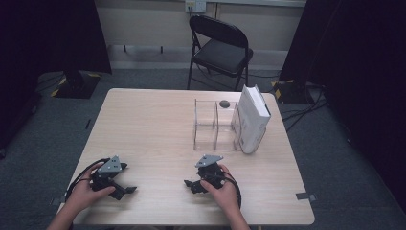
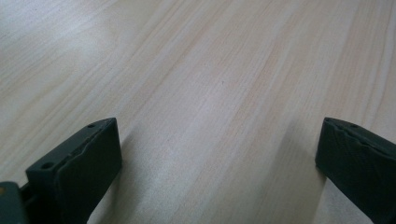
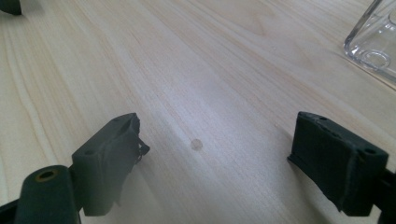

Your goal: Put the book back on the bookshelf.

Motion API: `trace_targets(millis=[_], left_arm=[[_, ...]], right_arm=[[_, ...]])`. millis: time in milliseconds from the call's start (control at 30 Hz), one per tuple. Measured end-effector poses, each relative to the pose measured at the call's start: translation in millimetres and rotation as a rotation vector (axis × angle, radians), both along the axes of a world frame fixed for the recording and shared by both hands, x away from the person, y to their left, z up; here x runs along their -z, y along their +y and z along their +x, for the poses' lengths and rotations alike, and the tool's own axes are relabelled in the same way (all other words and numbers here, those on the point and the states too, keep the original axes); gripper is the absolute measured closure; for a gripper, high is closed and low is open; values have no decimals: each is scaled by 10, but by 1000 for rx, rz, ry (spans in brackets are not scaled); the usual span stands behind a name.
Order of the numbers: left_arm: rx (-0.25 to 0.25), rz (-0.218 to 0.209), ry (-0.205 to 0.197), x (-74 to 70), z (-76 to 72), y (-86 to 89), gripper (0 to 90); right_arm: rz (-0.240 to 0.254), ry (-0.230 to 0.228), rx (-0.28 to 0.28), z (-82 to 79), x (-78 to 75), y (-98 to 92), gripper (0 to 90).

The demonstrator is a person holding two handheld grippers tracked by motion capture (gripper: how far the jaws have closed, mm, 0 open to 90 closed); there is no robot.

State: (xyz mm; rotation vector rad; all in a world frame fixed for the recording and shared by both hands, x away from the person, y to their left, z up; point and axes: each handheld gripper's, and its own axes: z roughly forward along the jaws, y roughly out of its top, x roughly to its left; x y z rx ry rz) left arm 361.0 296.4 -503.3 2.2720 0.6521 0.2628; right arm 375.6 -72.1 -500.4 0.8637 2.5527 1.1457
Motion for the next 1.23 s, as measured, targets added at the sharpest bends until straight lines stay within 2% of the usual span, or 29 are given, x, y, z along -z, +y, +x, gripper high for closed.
trace_targets(millis=[100,267,1233], left_arm=[[-2,-6,2,4,-1,-2,0],[-3,-6,0,4,-2,-3,0],[-4,-10,3,8,-4,-5,0]], right_arm=[[-4,-4,6,-14,6,4,138],[-33,-34,-17,-22,14,22,132],[-38,-31,-7,-33,13,30,125]])
